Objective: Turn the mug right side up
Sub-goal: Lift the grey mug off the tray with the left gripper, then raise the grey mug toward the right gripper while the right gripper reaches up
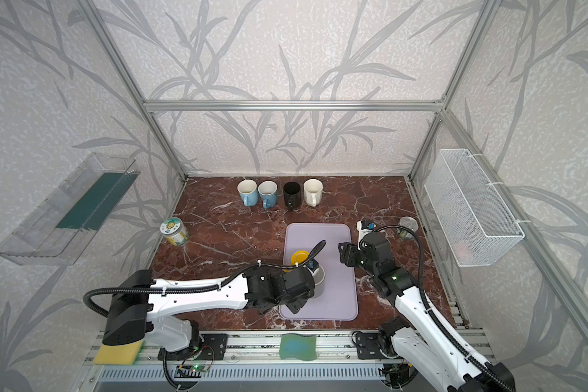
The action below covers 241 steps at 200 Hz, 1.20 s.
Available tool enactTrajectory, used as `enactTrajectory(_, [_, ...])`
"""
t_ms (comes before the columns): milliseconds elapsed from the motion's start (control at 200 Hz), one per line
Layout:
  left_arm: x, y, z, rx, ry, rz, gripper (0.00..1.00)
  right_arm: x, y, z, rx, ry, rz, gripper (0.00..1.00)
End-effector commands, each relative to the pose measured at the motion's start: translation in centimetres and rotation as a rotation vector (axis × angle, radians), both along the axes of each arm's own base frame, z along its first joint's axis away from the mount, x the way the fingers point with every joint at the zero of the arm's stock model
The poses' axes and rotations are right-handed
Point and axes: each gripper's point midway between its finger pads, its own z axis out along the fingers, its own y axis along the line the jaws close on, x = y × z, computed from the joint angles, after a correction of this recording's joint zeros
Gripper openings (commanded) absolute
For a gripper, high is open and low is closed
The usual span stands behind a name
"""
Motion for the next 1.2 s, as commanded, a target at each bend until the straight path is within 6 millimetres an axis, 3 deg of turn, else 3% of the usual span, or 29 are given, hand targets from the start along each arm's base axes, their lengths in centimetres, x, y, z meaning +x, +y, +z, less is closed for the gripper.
enactTrajectory(0, [1.8, -2.4, 4.9, -0.166, -0.079, 0.004, 0.0, -0.4, 0.0, 0.1, 0.016, -0.007, 0.019, 0.67])
enactTrajectory(230, [4.5, -2.8, 8.4, -0.278, -0.105, 0.029, 0.0, -0.4, -1.0, 0.0, 0.03, -0.006, -0.004, 0.67])
enactTrajectory(705, [10.6, -3.2, 17.9, -0.522, -0.201, 0.031, 0.0, 0.0, -1.1, 0.4, 0.093, -0.037, 0.012, 0.67])
enactTrajectory(1010, [15.5, -1.8, 22.9, -0.706, -0.254, 0.07, 0.0, 1.0, 1.7, 4.4, 0.253, -0.182, 0.152, 0.67])
enactTrajectory(1200, [17.1, -0.2, 27.5, -0.876, -0.294, 0.053, 0.0, 2.2, 3.8, 8.2, 0.393, -0.277, 0.246, 0.67])
